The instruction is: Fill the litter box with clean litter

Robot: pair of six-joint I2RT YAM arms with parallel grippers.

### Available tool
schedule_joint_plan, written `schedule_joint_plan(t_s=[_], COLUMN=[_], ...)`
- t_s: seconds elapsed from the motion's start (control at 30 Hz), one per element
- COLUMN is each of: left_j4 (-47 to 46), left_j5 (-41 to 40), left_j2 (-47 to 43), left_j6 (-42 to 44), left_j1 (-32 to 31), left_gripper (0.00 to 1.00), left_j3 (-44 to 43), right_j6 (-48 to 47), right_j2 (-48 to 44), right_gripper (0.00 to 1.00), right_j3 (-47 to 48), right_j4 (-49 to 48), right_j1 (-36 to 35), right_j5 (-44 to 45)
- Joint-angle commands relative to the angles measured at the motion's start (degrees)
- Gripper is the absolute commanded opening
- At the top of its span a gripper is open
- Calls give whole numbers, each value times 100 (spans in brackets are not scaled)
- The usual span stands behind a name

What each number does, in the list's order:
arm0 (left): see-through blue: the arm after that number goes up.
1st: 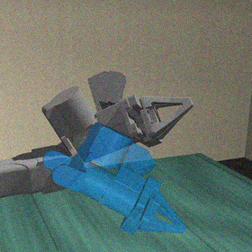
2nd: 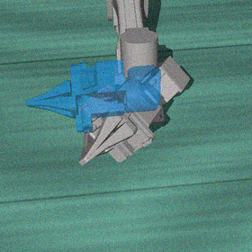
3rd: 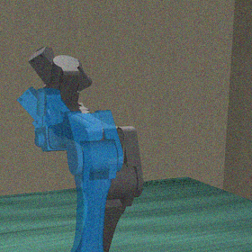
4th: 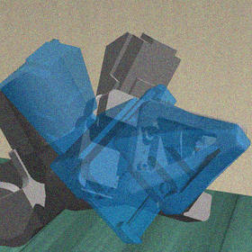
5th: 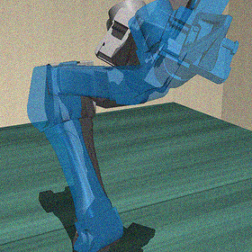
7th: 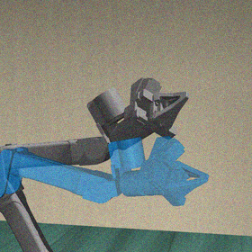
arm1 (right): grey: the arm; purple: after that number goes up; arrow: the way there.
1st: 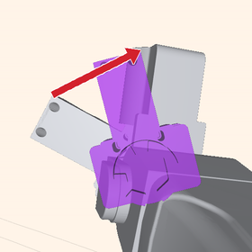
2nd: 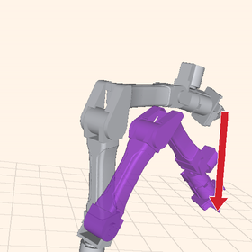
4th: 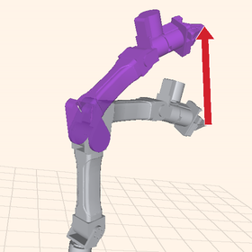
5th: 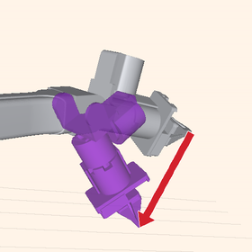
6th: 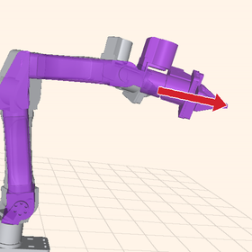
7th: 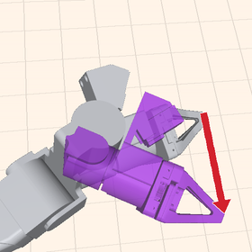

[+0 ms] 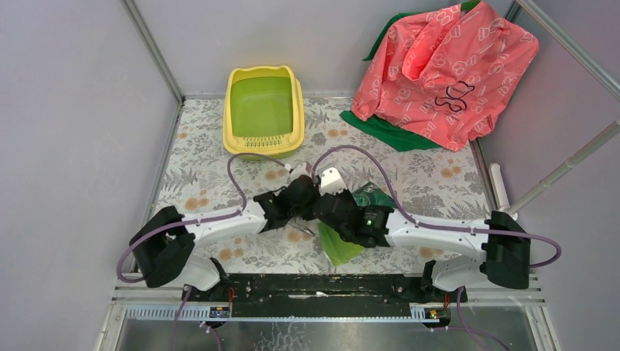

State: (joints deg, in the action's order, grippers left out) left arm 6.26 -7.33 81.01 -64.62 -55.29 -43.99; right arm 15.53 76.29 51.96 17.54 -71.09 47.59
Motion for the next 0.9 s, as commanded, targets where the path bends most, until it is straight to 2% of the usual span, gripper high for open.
schedule_joint_plan(t_s=[0.0, 0.23, 0.4, 0.43, 0.47, 0.5, 0.53, 0.73, 0.87], left_j4=[207, 257, 341, 334, 287, 234, 205, 129, -1], left_j5=[234, 1024, 1084, 1058, 1062, 1101, 1125, 1025, 920], left_j2=[534, 1358, 1018, 895, 789, 671, 573, 54, 25], left_j6=[1035, 1600, 1567, 1523, 1482, 1438, 1398, 1146, 957], left_j1=[869, 1268, 1273, 1272, 1267, 1273, 1267, 883, 531], left_gripper=[4, 5, 5, 5, 5, 5, 5, 5, 5], left_j3=[-284, -869, -301, -137, 19, 185, 309, 877, 1005], right_j6=[-995, -2003, -2167, -2078, -2001, -1898, -1763, -903, -240], right_j2=[243, 561, 615, 603, 583, 542, 466, -506, -1097], right_gripper=[0, 0, 0, 3, 10, 26, 36, 55, 57], right_j3=[395, 480, 572, 602, 630, 643, 660, 497, 340], right_j4=[-333, -1212, -1040, -917, -759, -620, -464, 279, 970], right_j1=[658, 1384, 1396, 1396, 1396, 1396, 1396, 1396, 1383], right_j5=[866, 263, -329, -461, -639, -820, -967, -1840, -2395])
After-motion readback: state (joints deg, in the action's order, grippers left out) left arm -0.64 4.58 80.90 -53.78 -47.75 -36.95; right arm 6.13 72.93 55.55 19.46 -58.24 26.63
